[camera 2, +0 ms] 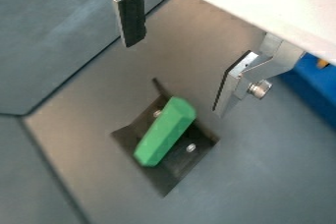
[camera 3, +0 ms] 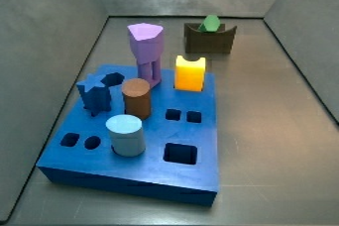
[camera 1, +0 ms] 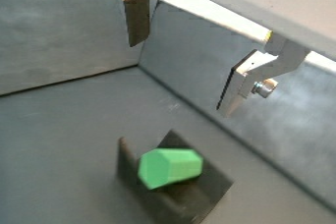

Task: Pick up the hexagon object. Move up. Place the hexagon object on the fixture. Regrasp the hexagon object. Move to above the board. Insert the hexagon object.
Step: Regrasp the hexagon object.

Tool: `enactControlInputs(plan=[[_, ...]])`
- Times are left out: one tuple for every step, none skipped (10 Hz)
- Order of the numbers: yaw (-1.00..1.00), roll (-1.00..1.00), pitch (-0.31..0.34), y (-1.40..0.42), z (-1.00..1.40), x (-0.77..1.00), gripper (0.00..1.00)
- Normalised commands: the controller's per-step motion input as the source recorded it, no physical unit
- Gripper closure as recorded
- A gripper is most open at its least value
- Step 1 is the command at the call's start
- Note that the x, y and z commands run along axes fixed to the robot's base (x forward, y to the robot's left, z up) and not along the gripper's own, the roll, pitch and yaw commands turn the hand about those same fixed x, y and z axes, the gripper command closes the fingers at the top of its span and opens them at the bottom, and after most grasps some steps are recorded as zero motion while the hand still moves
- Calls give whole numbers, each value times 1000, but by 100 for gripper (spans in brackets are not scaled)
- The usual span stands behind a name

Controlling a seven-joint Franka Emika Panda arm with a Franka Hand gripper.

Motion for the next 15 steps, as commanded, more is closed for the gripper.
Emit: enactControlInputs(plan=[[25, 1000, -16, -20, -5, 22, 0], [24, 1000, -5, -23, -6, 31, 0], [26, 1000, 12, -25, -3, 43, 0], [29, 1000, 24, -28, -6, 50, 0], [37, 1000, 55, -32, -13, 68, 0], [50, 1000, 91, -33, -13, 78, 0], [66, 780, 120, -40, -11, 91, 0], [76, 649, 129, -41, -11, 94, 0], [102, 403, 132, -36, -18, 97, 0], [122, 275, 121, -26, -6, 89, 0], [137, 207, 98, -27, -6, 75, 0], [131, 293, 52, 74, -1000, 31, 0], [137, 278, 29, 75, -1000, 36, 0], [132, 239, 9, 65, -1000, 43, 0], [116, 168, -13, 57, -1000, 56, 0]])
